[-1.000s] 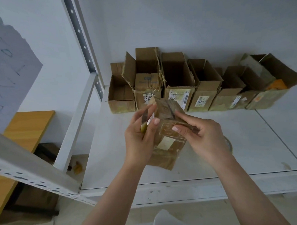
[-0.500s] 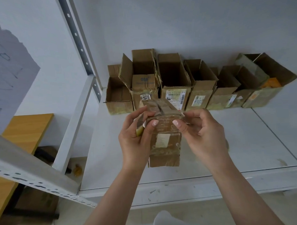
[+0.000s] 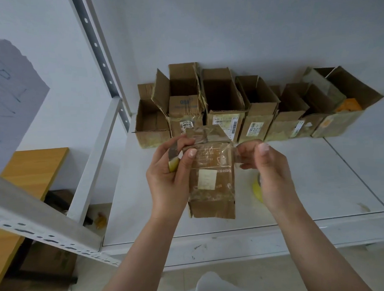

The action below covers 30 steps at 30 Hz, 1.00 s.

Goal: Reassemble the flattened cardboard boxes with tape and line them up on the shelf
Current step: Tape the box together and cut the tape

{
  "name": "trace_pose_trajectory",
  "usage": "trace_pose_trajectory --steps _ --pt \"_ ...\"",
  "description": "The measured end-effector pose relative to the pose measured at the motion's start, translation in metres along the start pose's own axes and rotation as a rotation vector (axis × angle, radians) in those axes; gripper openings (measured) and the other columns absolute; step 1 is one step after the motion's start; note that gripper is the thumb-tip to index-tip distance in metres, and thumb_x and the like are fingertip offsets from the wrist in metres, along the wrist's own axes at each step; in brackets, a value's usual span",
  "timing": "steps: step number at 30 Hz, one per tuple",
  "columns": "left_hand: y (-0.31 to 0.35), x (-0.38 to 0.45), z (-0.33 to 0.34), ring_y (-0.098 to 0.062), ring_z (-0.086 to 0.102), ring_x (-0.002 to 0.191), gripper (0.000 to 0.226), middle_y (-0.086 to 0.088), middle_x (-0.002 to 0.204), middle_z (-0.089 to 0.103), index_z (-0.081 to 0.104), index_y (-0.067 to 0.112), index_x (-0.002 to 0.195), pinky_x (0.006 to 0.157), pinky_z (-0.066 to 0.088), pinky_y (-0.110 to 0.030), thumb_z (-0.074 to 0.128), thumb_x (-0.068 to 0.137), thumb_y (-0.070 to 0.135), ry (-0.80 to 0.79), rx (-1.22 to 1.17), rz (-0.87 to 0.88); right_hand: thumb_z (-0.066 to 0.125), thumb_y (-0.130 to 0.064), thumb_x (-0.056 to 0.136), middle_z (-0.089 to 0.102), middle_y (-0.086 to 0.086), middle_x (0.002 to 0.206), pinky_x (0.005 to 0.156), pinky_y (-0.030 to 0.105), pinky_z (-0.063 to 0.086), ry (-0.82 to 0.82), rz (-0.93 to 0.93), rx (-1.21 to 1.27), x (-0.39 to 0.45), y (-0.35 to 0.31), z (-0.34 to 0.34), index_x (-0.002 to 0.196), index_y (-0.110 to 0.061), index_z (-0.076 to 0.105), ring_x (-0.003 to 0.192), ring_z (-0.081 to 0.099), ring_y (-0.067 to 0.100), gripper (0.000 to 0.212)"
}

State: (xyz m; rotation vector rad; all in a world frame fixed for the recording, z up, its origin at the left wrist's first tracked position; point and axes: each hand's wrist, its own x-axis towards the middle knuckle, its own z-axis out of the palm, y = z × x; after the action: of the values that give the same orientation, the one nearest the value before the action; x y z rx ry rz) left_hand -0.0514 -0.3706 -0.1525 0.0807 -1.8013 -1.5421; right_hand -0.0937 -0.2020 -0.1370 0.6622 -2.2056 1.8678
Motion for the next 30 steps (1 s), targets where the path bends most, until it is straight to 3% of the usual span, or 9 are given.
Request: trace_pose_trajectory --steps 4,7,9,11,14,18,22,26,30 --pt "0.006 0.003 0.001 -0.006 0.062 0.110 0.015 -0.001 0.115 0.067 0.071 0.049 0.093 0.086 0.050 -0.015 0.060 0.088 0.040 -0.031 -0.049 -0.032 0.029 -0.073 0.087 0.070 0.002 0.119 0.095 0.018 0.048 -0.001 0.038 0.051 0.004 -0.001 0.000 0.130 -0.021 0.060 0.111 0.064 0.012 0.075" --pt "0.008 0.001 0.004 -0.012 0.063 0.111 0.013 -0.003 0.115 0.067 0.070 0.046 0.095 0.091 0.053 -0.026 0.060 0.089 0.039 -0.038 -0.041 -0.016 0.028 -0.063 0.092 0.072 -0.008 0.093 0.087 0.014 0.047 -0.050 -0.035 -0.072 0.004 -0.003 0.007 0.142 -0.021 0.048 0.087 0.066 0.007 0.068" --pt "0.008 0.001 0.006 -0.010 0.062 0.112 0.012 -0.003 0.116 0.066 0.068 0.041 0.098 0.093 0.052 -0.027 0.060 0.089 0.038 -0.028 -0.009 0.009 0.029 -0.060 0.093 0.053 -0.024 0.064 0.069 0.008 0.039 -0.030 -0.084 -0.184 0.004 0.000 0.013 0.142 -0.021 0.048 0.065 0.054 -0.005 0.066" --pt "0.007 0.000 0.007 -0.005 0.060 0.112 0.011 -0.004 0.116 0.065 0.069 0.035 0.100 0.092 0.050 -0.020 0.063 0.090 0.035 -0.028 0.020 0.035 0.029 -0.057 0.096 0.051 -0.029 0.069 0.066 0.008 0.037 0.029 -0.123 -0.307 0.004 0.001 0.016 0.139 -0.021 0.052 0.065 0.051 -0.008 0.061" --pt "0.004 -0.002 0.010 0.001 0.057 0.113 0.014 -0.007 0.116 0.063 0.071 0.019 0.101 0.090 0.048 -0.014 0.065 0.090 0.026 -0.043 0.060 0.068 0.039 -0.042 0.101 0.071 0.000 0.099 0.074 0.033 0.056 0.155 -0.200 -0.460 0.003 0.001 0.019 0.130 -0.011 0.060 0.087 0.067 0.016 0.048" --pt "-0.003 -0.005 0.010 0.001 0.056 0.114 0.022 -0.010 0.117 0.062 0.072 0.008 0.100 0.091 0.053 -0.026 0.064 0.089 0.024 -0.061 0.059 0.067 0.041 -0.034 0.099 0.071 0.011 0.096 0.072 0.036 0.057 0.191 -0.248 -0.496 0.004 0.006 0.021 0.129 -0.008 0.061 0.085 0.067 0.025 0.044" --pt "-0.010 -0.004 0.008 -0.002 0.059 0.110 0.020 -0.001 0.120 0.058 0.070 0.012 0.104 0.086 0.057 -0.027 0.064 0.088 0.023 -0.120 0.048 0.094 0.038 -0.052 0.098 0.069 0.002 0.093 0.064 0.033 0.056 0.059 -0.183 -0.328 0.001 0.016 0.017 0.139 -0.021 0.047 0.079 0.066 0.018 0.052" --pt "-0.023 -0.009 0.006 -0.011 0.061 0.111 0.017 0.004 0.123 0.058 0.071 0.020 0.103 0.090 0.054 -0.026 0.069 0.086 0.022 -0.152 0.078 0.071 0.056 -0.022 0.094 0.074 0.013 0.090 0.058 0.042 0.056 0.081 -0.329 -0.392 -0.004 0.035 0.020 0.124 -0.007 0.062 0.071 0.069 0.026 0.035" --pt "-0.036 -0.012 -0.003 -0.013 0.060 0.115 0.024 0.006 0.131 0.053 0.070 0.029 0.107 0.090 0.055 -0.029 0.070 0.084 0.026 -0.194 0.067 -0.039 0.062 -0.024 0.089 0.075 0.012 0.096 0.061 0.036 0.059 0.086 -0.416 -0.511 -0.009 0.048 0.023 0.119 -0.004 0.067 0.074 0.071 0.023 0.036"
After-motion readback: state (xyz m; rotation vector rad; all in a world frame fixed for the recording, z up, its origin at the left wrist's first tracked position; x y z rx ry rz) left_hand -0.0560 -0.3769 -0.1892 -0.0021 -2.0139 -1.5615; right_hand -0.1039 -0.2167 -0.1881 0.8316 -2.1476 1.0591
